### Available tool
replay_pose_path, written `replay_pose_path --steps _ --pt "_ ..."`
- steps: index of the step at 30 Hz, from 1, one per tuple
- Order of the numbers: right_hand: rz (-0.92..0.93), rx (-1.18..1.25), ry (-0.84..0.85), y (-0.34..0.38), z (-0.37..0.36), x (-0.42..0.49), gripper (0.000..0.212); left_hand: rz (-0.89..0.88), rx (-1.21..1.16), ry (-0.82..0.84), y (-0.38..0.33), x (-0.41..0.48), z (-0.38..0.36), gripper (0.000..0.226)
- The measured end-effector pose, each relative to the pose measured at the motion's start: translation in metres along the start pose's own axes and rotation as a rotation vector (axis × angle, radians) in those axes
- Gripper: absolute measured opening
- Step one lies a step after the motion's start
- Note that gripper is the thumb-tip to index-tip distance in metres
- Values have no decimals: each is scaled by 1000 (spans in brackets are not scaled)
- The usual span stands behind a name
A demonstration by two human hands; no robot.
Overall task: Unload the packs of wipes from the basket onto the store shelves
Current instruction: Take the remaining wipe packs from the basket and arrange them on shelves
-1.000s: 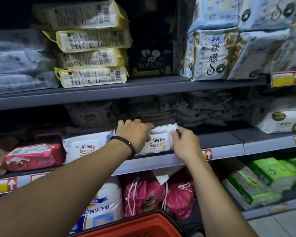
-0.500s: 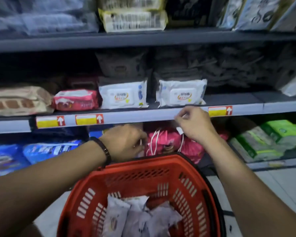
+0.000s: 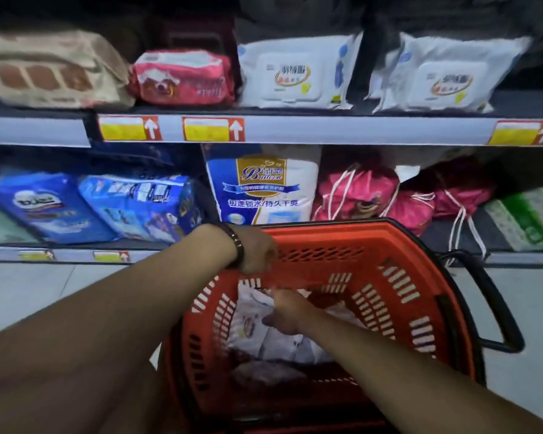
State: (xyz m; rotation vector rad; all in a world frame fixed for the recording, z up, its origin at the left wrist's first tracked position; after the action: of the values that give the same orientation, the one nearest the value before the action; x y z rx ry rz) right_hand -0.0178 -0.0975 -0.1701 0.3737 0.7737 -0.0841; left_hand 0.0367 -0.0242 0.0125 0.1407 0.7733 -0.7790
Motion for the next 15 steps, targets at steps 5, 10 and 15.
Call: replay_pose_path --steps 5,10,15 --pt "-33 143 -72 4 -29 36 83 28 36 136 9 11 -15 42" --pt "59 86 -25 -6 -55 69 53 -2 -4 166 12 19 -25 50" --pt "271 484 186 36 23 24 11 106 -32 111 32 17 -40 73"
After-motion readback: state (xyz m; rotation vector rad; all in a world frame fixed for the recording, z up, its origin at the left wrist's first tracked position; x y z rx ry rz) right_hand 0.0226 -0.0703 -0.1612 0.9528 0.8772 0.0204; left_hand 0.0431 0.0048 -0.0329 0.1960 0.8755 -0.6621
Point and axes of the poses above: each hand's wrist, its own x-axis towards the middle knuckle, its own z-axis out of the back of the hand, y = z × x, the point moved 6 cm from there along x, towards the middle knuckle, and after that the axes turned 9 degrees about -z, right-handed, at the moved point
